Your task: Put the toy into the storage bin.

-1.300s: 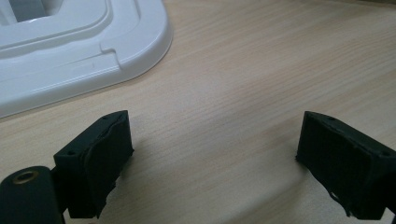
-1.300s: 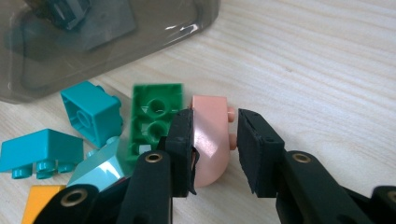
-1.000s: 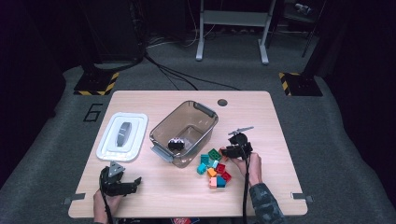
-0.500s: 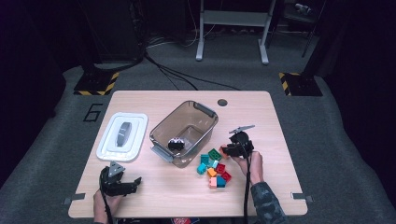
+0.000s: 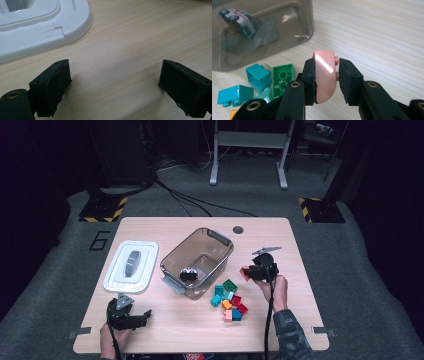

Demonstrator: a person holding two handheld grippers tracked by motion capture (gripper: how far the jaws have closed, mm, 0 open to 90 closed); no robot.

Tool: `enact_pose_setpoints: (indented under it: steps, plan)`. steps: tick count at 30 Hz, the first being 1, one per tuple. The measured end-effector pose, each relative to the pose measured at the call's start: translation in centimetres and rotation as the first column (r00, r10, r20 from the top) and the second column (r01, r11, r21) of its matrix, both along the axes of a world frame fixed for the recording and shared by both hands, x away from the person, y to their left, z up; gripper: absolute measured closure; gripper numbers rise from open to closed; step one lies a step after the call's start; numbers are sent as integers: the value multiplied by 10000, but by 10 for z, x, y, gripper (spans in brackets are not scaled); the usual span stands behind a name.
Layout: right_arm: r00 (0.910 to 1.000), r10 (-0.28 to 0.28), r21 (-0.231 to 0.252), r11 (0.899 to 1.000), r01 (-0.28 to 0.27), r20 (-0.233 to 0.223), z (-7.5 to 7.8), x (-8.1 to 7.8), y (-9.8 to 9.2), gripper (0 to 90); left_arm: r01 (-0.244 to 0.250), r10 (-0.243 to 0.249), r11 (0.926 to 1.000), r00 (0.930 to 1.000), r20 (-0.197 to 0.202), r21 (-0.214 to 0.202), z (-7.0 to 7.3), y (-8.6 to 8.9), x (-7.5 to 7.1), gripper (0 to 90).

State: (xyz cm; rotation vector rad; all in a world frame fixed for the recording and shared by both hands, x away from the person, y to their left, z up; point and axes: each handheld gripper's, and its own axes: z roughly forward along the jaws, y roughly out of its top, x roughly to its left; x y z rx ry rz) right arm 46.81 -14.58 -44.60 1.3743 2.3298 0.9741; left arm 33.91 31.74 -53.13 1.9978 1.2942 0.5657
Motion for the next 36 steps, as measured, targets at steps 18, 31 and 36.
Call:
enact_pose_setpoints:
  steps: [18, 31, 36]
  plan:
    - [9965, -266, 59, 9996, 262, 797, 47, 12, -13, 678, 38, -38, 10000, 10000, -6, 76, 0, 0, 0, 101]
    - [9892, -165, 97, 9998, 153, 1453, 89, 25, 1, 678, 41, -41, 10000, 10000, -1, 79, 0, 0, 0, 101]
    - [9863, 229, 79, 9997, -245, 1634, 96, 33, 13, 678, 39, -39, 10000, 10000, -1, 80, 0, 0, 0, 101]
